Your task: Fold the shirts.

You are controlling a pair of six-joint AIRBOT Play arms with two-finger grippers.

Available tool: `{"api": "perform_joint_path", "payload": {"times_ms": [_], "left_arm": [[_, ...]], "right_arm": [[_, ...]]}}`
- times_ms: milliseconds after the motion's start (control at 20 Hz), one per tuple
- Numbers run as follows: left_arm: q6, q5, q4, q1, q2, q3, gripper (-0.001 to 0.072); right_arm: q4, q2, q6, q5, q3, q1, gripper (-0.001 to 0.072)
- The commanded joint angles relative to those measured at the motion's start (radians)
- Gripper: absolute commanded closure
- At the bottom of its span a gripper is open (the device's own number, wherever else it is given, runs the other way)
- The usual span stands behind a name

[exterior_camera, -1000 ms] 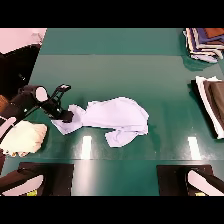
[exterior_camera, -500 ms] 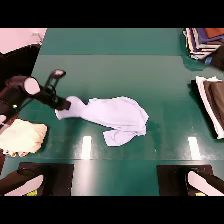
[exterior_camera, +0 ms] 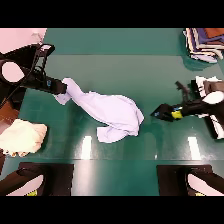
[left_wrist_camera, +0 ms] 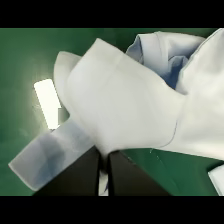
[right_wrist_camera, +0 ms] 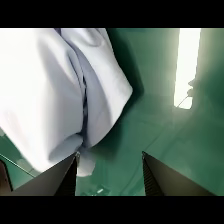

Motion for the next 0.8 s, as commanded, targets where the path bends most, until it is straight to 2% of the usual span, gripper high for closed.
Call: {"api": "perform_joint_path", "payload": {"times_ms": [0,150,200,250,350,400,550,750], "left_arm": [[-0.006,0.002,-0.004,0.000,0.002,0.007,0.0681],[-0.006,0.003,-0.004,0.000,0.002,0.007,0.0681],[-0.006,0.003,-0.004,0.000,0.002,0.007,0.0681],[-0.006,0.002,-0.004,0.000,0.002,0.007,0.0681],[-0.006,-0.002,-0.004,0.000,0.002,0.007,0.0681],[-0.006,-0.005,-0.003,0.000,0.002,0.007,0.0681],[-0.027,-0.011,0.050,0.000,0.050,0.045,0.0682],[-0.032,-0.033,0.130,0.000,0.188,0.267,0.0682]], "right_arm": [[0.043,-0.127,-0.015,-0.135,-0.014,0.107,0.0263],[0.043,-0.247,-0.015,-0.143,0.072,0.167,0.0266],[0.041,-0.282,-0.016,-0.144,0.104,0.185,0.0296],[0.040,-0.311,-0.017,-0.144,0.133,0.198,0.0393],[0.025,-0.351,-0.023,-0.153,0.184,0.219,0.0656],[0.006,-0.359,-0.026,-0.158,0.208,0.219,0.0691],[-0.064,-0.293,-0.025,-0.139,0.304,0.191,0.0692],[-0.098,-0.066,-0.025,-0.097,0.500,0.071,0.0693]]}}
